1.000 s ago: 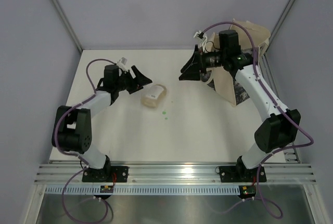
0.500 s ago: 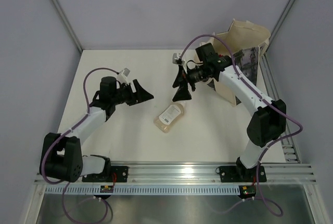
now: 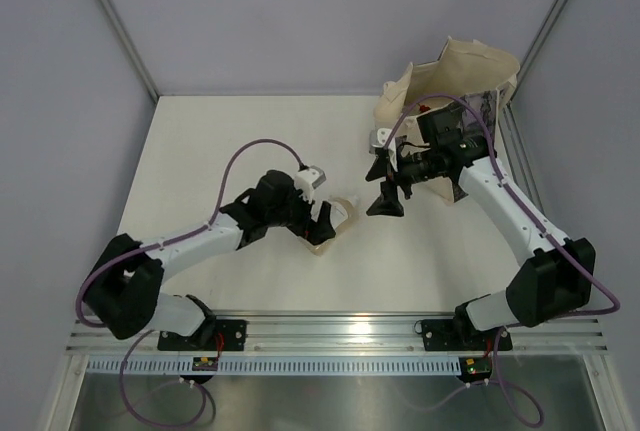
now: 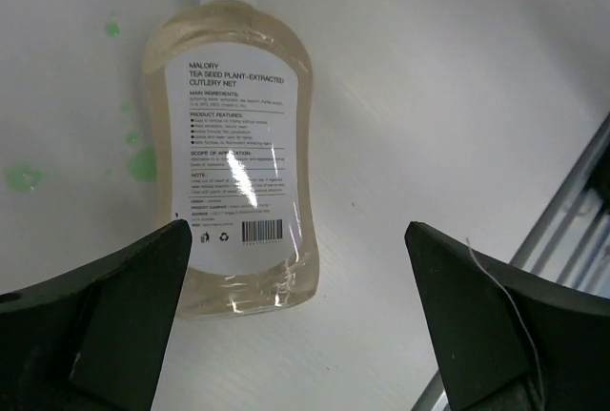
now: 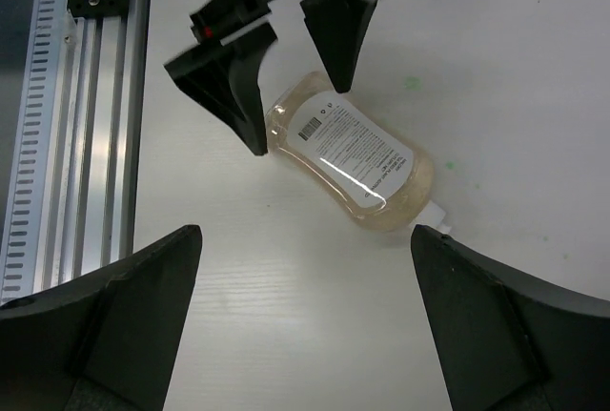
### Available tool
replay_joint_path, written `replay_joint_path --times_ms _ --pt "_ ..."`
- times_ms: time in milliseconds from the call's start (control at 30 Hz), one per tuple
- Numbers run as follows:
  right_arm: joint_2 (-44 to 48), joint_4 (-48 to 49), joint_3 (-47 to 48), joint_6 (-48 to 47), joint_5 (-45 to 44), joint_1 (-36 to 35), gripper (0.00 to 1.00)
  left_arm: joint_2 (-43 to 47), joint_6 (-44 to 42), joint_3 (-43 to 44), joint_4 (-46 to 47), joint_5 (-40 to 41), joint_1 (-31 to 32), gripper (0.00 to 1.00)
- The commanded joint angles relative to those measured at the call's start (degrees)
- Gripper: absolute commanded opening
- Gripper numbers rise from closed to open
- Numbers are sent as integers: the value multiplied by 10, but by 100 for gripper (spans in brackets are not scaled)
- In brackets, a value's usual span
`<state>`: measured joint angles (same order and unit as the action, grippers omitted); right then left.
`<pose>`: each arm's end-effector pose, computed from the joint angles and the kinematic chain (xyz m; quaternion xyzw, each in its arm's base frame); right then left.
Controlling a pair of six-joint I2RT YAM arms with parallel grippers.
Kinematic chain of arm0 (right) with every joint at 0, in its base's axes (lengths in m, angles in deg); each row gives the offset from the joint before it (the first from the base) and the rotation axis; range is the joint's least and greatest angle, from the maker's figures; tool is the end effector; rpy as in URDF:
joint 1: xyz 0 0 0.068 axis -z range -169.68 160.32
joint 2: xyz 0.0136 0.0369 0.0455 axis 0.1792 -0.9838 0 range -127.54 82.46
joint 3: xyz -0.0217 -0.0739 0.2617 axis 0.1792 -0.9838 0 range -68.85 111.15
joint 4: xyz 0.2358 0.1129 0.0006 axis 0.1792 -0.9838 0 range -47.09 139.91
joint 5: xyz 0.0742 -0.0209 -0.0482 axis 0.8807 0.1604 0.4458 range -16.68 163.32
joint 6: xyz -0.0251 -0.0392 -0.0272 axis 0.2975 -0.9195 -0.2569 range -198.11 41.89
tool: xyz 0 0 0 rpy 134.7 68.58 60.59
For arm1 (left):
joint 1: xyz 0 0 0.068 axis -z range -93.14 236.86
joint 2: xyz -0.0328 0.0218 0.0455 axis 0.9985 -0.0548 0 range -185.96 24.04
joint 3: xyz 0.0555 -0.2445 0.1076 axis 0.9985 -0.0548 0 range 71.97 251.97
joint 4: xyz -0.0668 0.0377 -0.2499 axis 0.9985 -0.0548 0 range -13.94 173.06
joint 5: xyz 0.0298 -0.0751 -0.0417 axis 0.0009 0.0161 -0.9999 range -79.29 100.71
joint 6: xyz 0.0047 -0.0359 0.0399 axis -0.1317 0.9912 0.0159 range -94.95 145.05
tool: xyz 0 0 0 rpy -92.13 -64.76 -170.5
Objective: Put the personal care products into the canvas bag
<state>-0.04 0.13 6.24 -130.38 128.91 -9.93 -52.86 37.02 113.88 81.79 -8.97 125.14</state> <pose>0.2593 0.1270 0.3239 -0.6081 0.6064 0.3611 0.3634 0.2139 -0.1841 0.2158 0.2753 0.8383 -0.3271 0.3384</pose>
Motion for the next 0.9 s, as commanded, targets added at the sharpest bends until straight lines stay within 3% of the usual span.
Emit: replay_joint_path --times_ms 0,167,267,367,533,600,667,700,767,867 --pt "29 -15 -12 -33 40 9 100 -75 -67 60 -14 117 44 99" --pt "43 -2 -23 -5 50 15 100 -189 -68 153 -124 272 85 99" --pt "49 3 -31 3 57 19 99 -221 -54 164 -125 314 86 98" --pt "53 6 -39 9 60 21 100 -233 -46 161 -120 330 87 98" --pt "57 20 -46 31 77 28 100 -252 -40 150 -113 287 89 98" --pt "57 28 -46 47 86 33 100 -264 -31 150 -119 278 90 93" --pt "58 35 -50 66 88 35 99 -275 -22 145 -121 270 90 80" --pt "58 44 -52 73 87 35 100 -274 -17 144 -122 253 90 51" --pt "57 51 -61 84 80 35 99 -257 8 142 -129 251 89 4" --pt "49 -11 -65 12 93 35 99 -188 32 115 -88 161 68 0"
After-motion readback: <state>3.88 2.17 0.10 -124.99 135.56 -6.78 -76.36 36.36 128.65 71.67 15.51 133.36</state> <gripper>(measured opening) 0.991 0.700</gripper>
